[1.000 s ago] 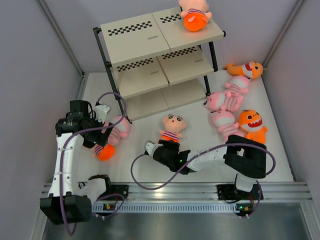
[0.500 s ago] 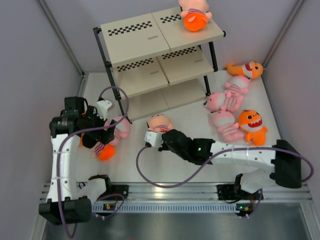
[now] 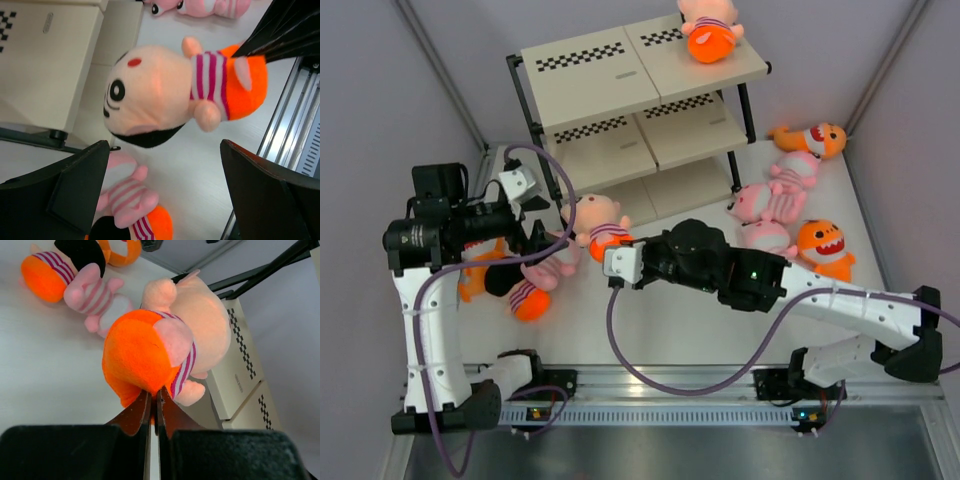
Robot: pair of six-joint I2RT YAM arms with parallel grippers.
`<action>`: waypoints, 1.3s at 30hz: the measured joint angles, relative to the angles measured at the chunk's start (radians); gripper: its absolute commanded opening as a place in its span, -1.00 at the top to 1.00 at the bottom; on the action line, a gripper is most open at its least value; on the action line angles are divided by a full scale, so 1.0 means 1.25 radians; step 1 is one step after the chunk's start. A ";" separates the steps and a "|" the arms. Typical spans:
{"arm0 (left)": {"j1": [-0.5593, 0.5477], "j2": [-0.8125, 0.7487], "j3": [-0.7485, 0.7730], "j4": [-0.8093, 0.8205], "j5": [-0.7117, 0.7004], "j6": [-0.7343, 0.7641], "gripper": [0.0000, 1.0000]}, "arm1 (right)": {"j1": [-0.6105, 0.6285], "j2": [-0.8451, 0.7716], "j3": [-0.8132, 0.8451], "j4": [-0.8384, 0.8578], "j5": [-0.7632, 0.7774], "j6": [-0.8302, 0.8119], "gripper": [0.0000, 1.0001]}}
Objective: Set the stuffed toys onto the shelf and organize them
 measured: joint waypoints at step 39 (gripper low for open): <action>-0.013 0.207 0.524 -0.020 0.142 0.095 1.00 | -0.005 0.067 0.141 0.154 -0.045 -0.023 -0.34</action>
